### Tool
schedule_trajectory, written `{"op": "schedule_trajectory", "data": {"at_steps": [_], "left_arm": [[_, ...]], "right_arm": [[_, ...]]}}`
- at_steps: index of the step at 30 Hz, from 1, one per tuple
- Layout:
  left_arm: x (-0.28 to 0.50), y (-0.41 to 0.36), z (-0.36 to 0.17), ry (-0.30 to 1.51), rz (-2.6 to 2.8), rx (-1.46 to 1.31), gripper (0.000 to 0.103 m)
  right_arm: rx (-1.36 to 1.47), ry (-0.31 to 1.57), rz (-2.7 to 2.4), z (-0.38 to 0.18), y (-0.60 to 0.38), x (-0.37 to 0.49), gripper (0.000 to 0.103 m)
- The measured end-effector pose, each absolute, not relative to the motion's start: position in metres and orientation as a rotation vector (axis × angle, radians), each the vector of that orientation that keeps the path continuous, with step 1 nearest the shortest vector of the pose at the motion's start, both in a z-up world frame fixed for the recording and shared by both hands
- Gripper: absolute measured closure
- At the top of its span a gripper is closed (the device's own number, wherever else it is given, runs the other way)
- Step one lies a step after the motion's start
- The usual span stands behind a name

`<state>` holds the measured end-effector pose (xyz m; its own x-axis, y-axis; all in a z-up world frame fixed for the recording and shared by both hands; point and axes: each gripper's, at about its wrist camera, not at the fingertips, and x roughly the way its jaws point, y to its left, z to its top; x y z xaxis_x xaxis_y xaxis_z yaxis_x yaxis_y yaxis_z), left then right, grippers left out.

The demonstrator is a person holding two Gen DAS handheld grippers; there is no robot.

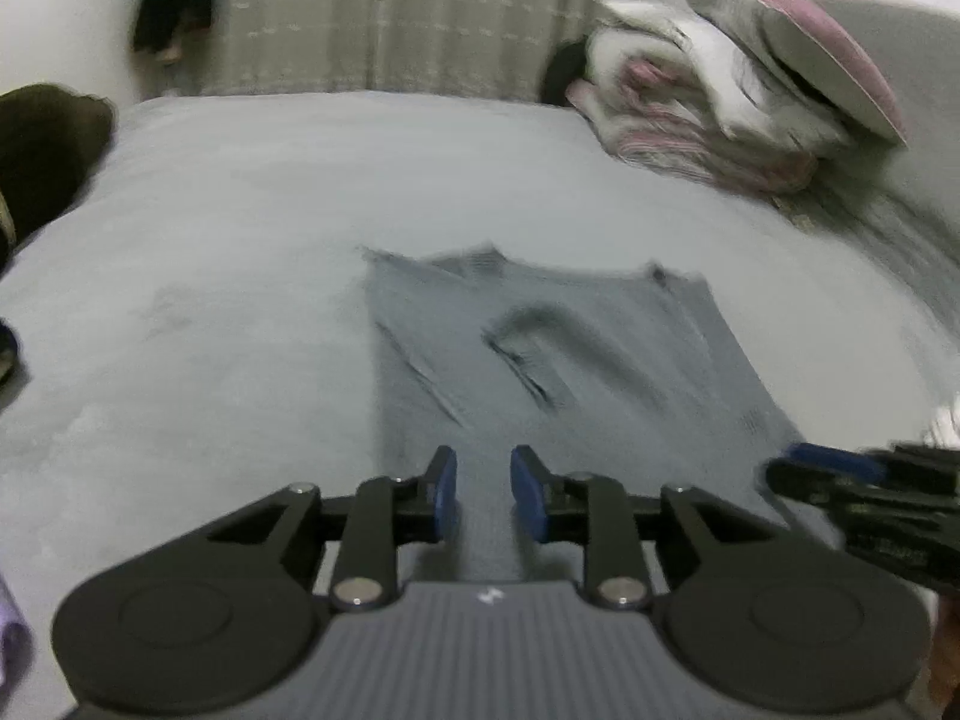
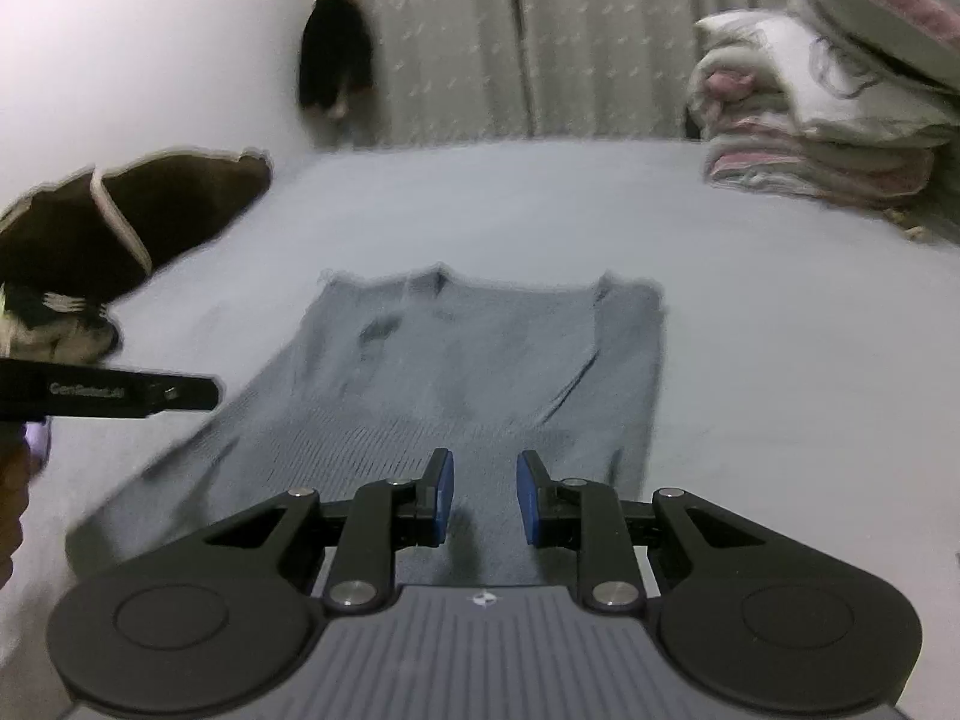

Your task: Fold clothes

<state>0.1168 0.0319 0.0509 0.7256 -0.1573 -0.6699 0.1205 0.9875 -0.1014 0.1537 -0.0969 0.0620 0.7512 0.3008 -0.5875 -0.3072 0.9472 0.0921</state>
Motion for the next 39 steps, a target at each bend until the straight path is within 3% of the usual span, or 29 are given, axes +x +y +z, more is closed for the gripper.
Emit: {"op": "schedule_trajectory", "data": {"at_steps": [5, 16, 20, 39], "left_arm": [[0.116, 0.014, 0.031, 0.775, -0.146, 0.022, 0.076], [0.108, 0.030, 0.042, 0.772, -0.111, -0.037, 0.072], [0.085, 0.027, 0.049, 0.744, -0.164, -0.040, 0.058], [0.027, 0.051, 0.027, 0.758, -0.077, 0.007, 0.048]], "right_arm": [[-0.046, 0.671, 0.320, 0.053, -0.090, 0.153, 0.077], [-0.129, 0.671, 0.365, 0.054, -0.071, 0.140, 0.073], [-0.148, 0.682, 0.386, 0.059, -0.067, 0.122, 0.072], [-0.214, 0.701, 0.389, 0.063, -0.063, 0.067, 0.067]]}}
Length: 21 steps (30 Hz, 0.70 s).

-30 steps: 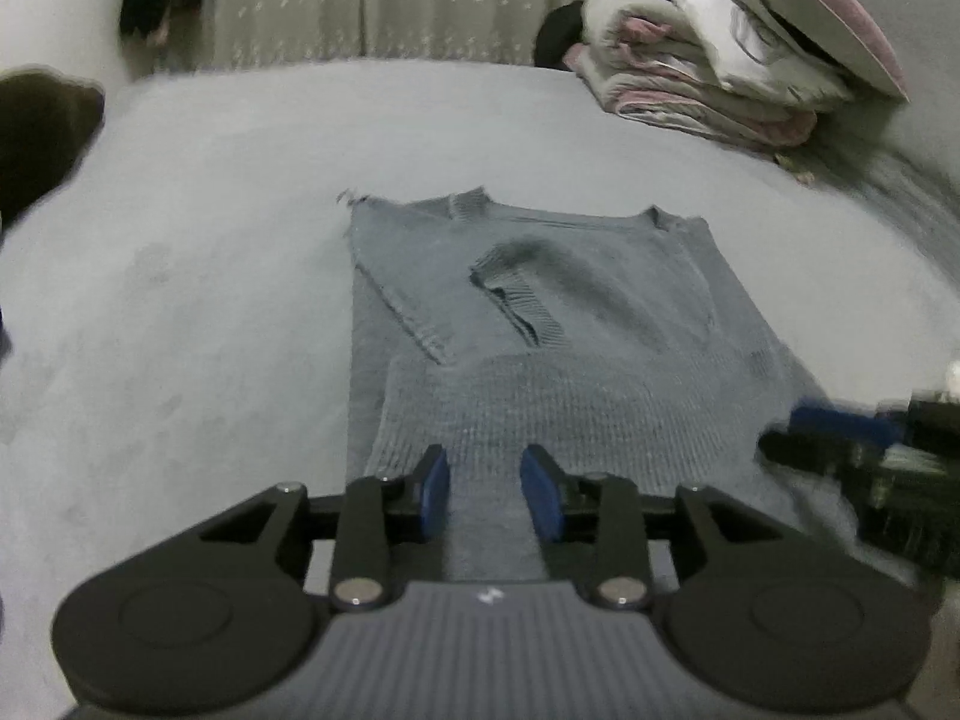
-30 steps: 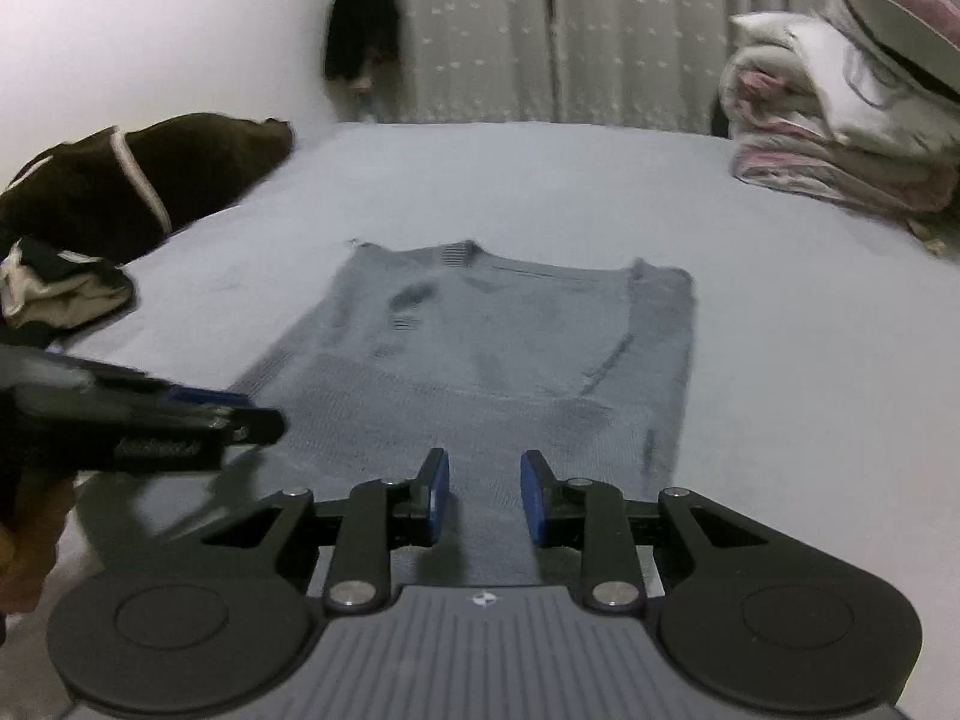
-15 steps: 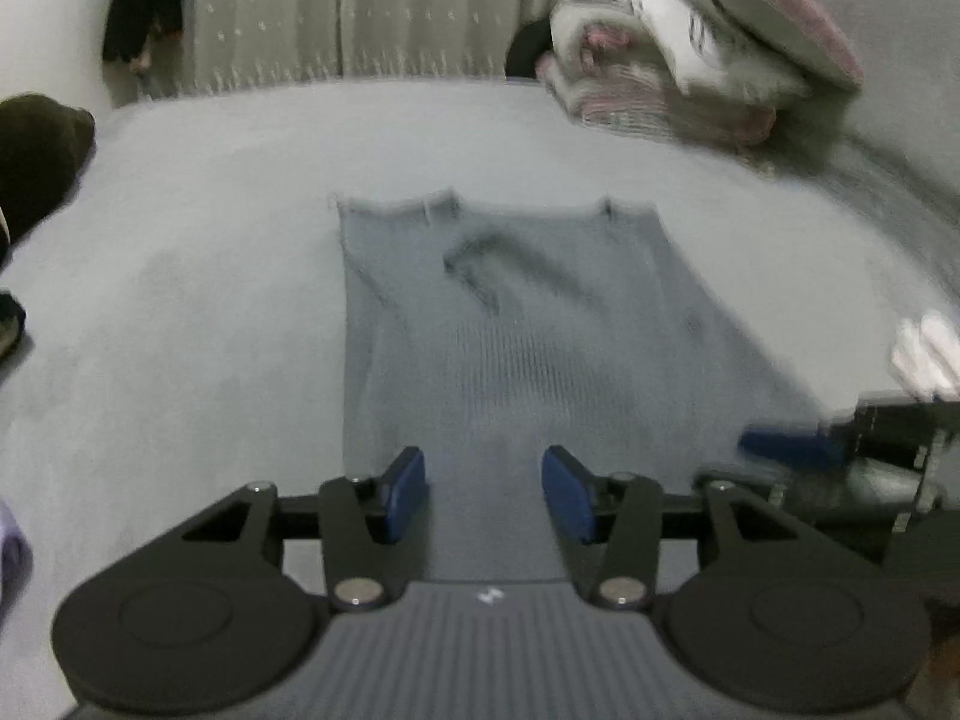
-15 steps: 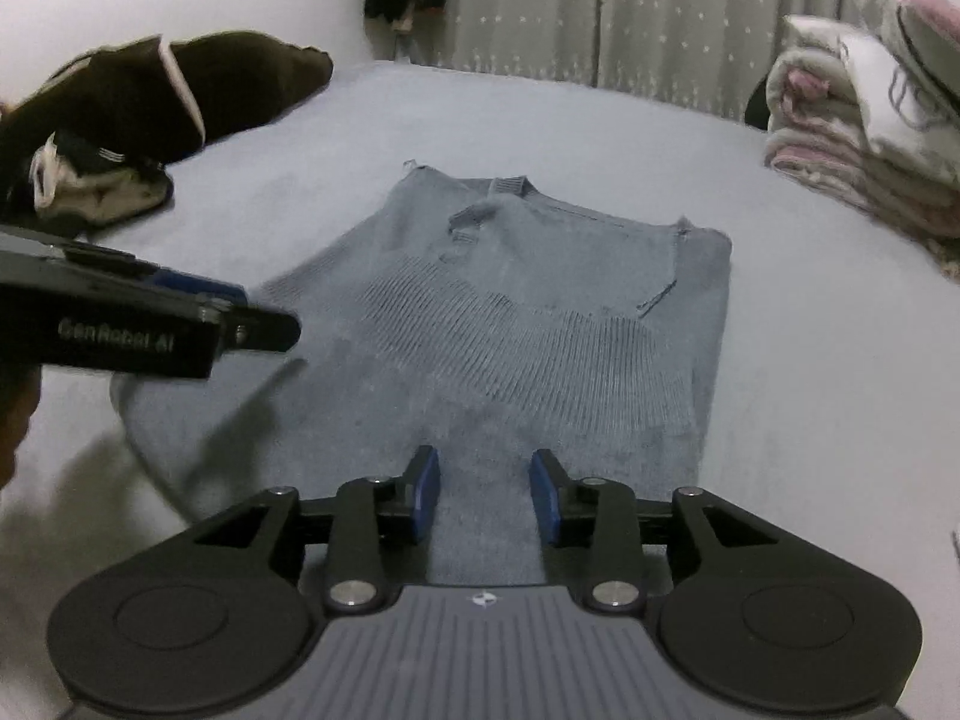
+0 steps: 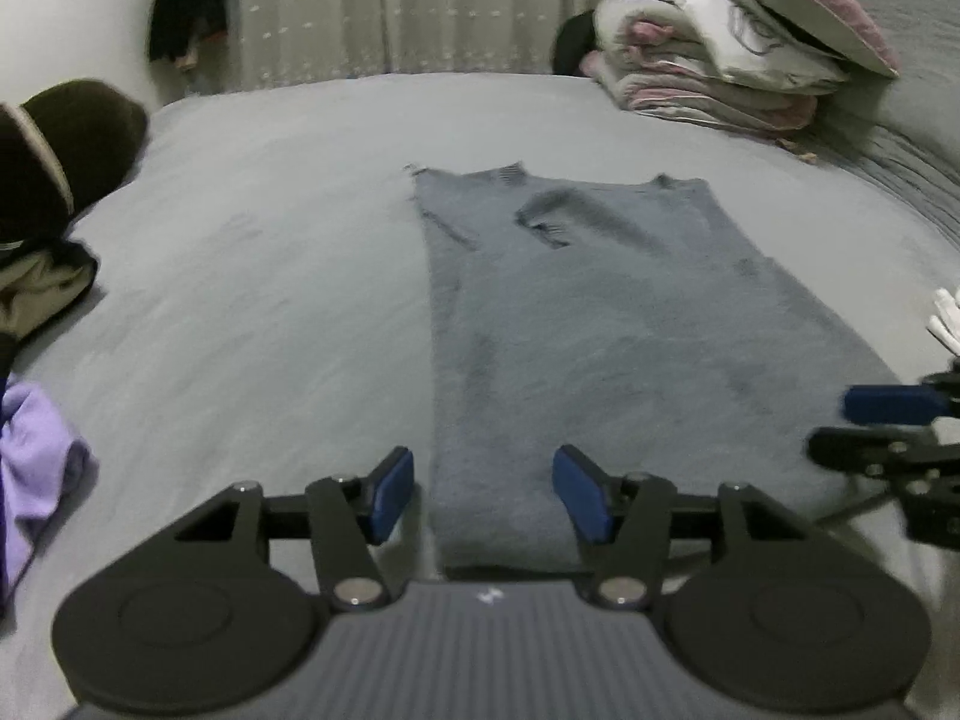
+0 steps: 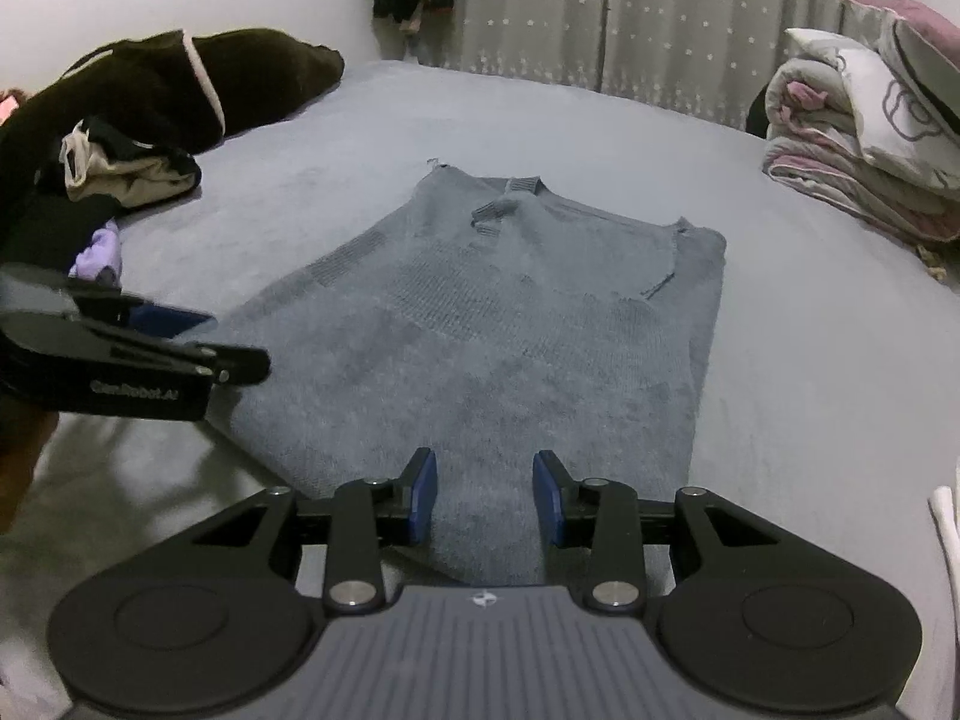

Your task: Fold clothes

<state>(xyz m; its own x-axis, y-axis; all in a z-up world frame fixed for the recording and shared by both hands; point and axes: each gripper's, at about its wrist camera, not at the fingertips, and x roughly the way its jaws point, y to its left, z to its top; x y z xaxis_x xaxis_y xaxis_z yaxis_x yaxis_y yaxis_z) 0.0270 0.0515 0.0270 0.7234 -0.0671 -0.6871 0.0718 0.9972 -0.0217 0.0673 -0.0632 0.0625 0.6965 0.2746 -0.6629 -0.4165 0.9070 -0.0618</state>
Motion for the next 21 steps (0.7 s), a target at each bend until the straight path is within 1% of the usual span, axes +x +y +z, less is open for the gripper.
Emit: {"op": "schedule_trajectory", "data": {"at_steps": [8, 16, 18, 21], "left_arm": [[0.020, 0.065, 0.024, 0.753, -0.074, 0.000, 0.045], [0.018, 0.071, 0.024, 0.755, -0.070, -0.010, 0.042], [0.017, 0.071, 0.024, 0.755, -0.065, -0.012, 0.041], [0.015, 0.072, 0.025, 0.754, -0.058, -0.015, 0.039]], "right_arm": [[-0.219, 0.723, 0.363, 0.060, -0.076, 0.060, 0.066], [-0.183, 0.733, 0.335, 0.055, -0.109, 0.054, 0.064], [-0.175, 0.738, 0.318, 0.054, -0.116, 0.054, 0.057], [-0.141, 0.749, 0.316, 0.051, -0.127, 0.054, 0.053]]}}
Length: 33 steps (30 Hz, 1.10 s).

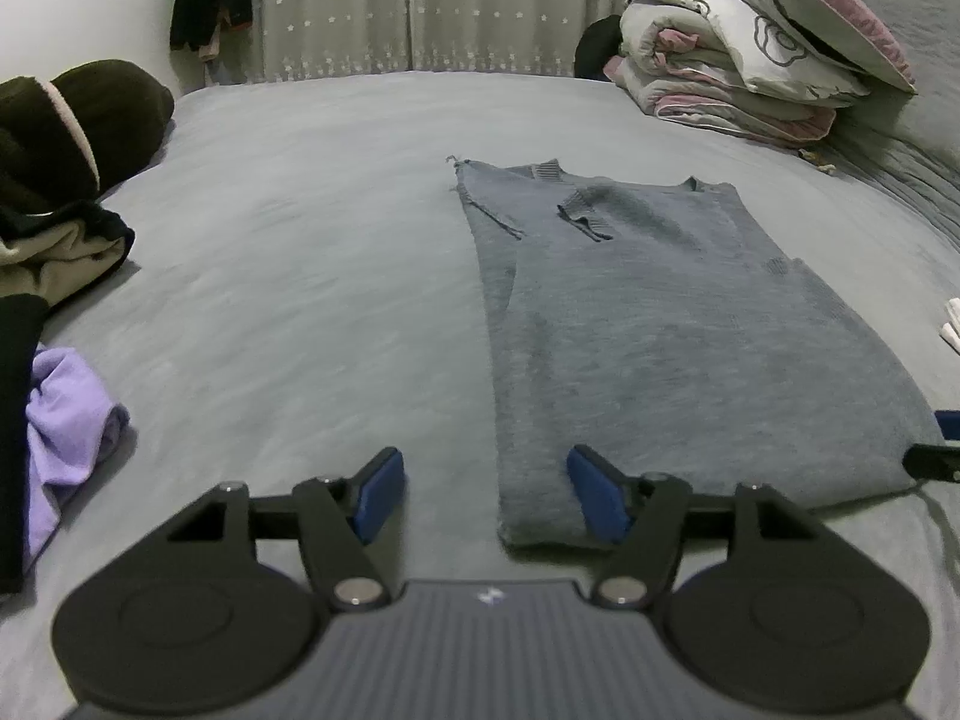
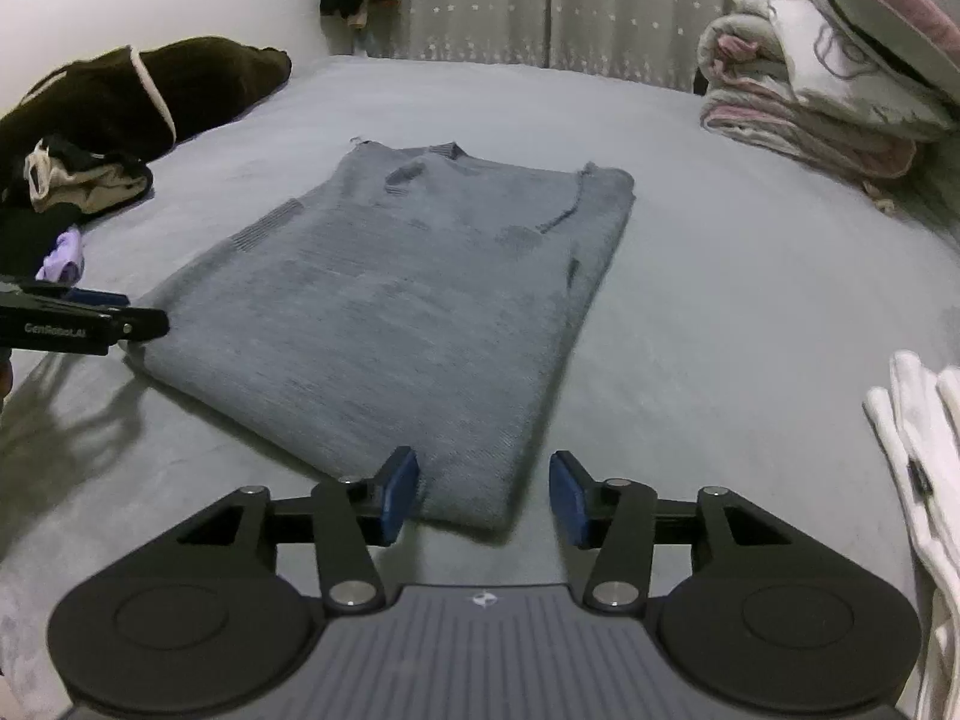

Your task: Fold clothes

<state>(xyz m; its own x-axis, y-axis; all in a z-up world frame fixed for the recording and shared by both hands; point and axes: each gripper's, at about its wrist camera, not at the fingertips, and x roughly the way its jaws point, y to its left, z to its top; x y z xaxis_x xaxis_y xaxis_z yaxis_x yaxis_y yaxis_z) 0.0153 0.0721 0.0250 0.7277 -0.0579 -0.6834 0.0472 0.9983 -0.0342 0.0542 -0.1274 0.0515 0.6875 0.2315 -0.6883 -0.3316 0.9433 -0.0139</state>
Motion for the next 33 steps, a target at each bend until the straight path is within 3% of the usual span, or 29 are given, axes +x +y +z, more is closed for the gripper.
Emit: {"op": "schedule_trajectory", "data": {"at_steps": [8, 22, 26, 33], "left_arm": [[0.012, 0.084, 0.027, 0.756, -0.043, -0.038, 0.033], [-0.006, 0.104, 0.048, 0.751, -0.055, -0.036, 0.031], [-0.021, 0.082, 0.050, 0.680, -0.147, 0.117, 0.010], [-0.032, 0.052, 0.042, 0.603, -0.234, 0.305, 0.010]], "right_arm": [[-0.094, 0.763, 0.310, 0.052, -0.142, 0.057, 0.047], [-0.148, 0.733, 0.258, 0.055, -0.172, 0.042, 0.045], [-0.267, 0.669, 0.344, 0.059, -0.151, 0.031, 0.045], [-0.452, 0.618, 0.459, 0.048, -0.119, 0.016, 0.045]]}}
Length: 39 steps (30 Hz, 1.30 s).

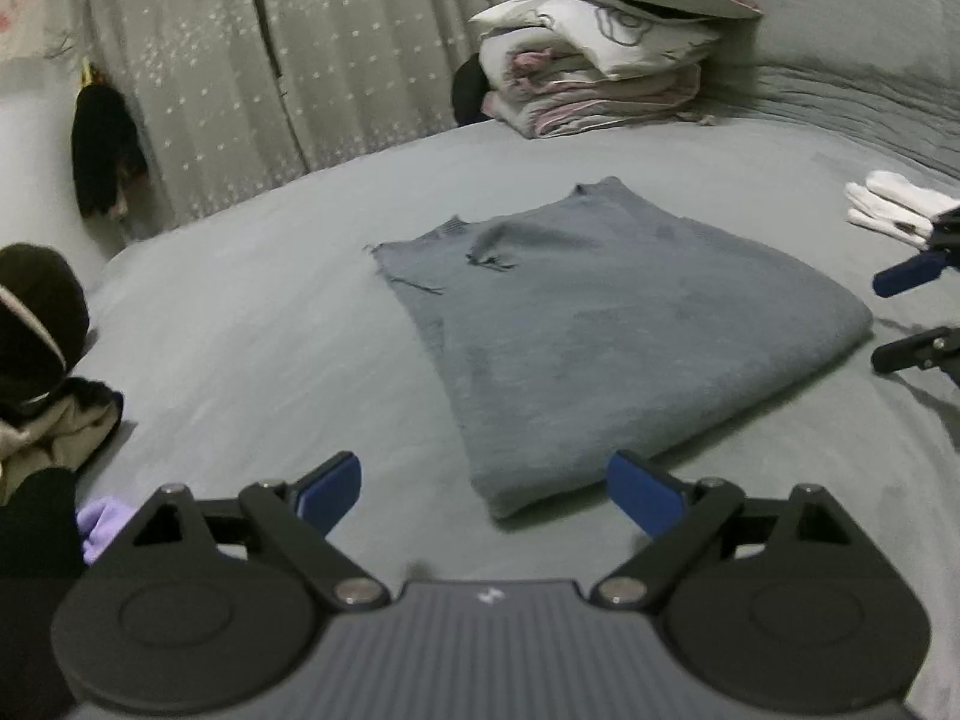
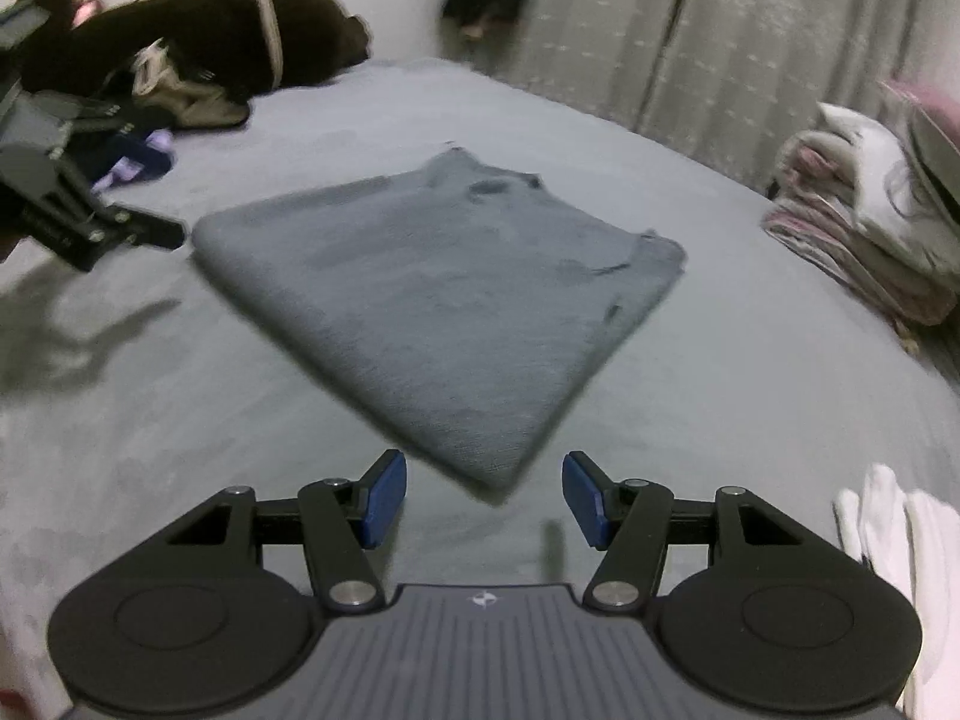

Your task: Fold clothes

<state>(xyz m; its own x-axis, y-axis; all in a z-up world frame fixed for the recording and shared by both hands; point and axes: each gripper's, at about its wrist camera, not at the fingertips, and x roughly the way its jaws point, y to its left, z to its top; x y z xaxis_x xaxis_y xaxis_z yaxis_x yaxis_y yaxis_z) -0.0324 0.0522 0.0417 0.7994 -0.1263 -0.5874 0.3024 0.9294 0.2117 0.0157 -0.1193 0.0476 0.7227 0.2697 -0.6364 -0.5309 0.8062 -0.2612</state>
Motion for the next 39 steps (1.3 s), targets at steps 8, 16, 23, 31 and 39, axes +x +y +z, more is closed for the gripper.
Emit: {"op": "schedule_trajectory", "data": {"at_steps": [8, 16, 23, 31, 39], "left_arm": [[-0.037, 0.042, 0.025, 0.525, -0.339, 0.509, 0.027], [-0.017, 0.043, 0.007, 0.515, -0.426, 0.603, 0.036], [-0.022, 0.038, 0.000, 0.416, -0.466, 0.712, 0.047], [-0.022, 0.034, -0.006, 0.380, -0.540, 0.781, 0.026], [-0.005, 0.034, -0.004, 0.440, -0.606, 0.758, 0.050]], "right_arm": [[-0.785, 0.471, 0.471, 0.030, -0.092, -0.004, 0.045], [-0.926, 0.397, 0.494, 0.016, -0.082, 0.003, 0.046], [-0.990, 0.356, 0.470, 0.008, -0.078, 0.012, 0.046], [-0.996, 0.348, 0.459, 0.008, -0.077, 0.017, 0.046], [-0.933, 0.366, 0.467, 0.018, -0.080, 0.027, 0.058]]}}
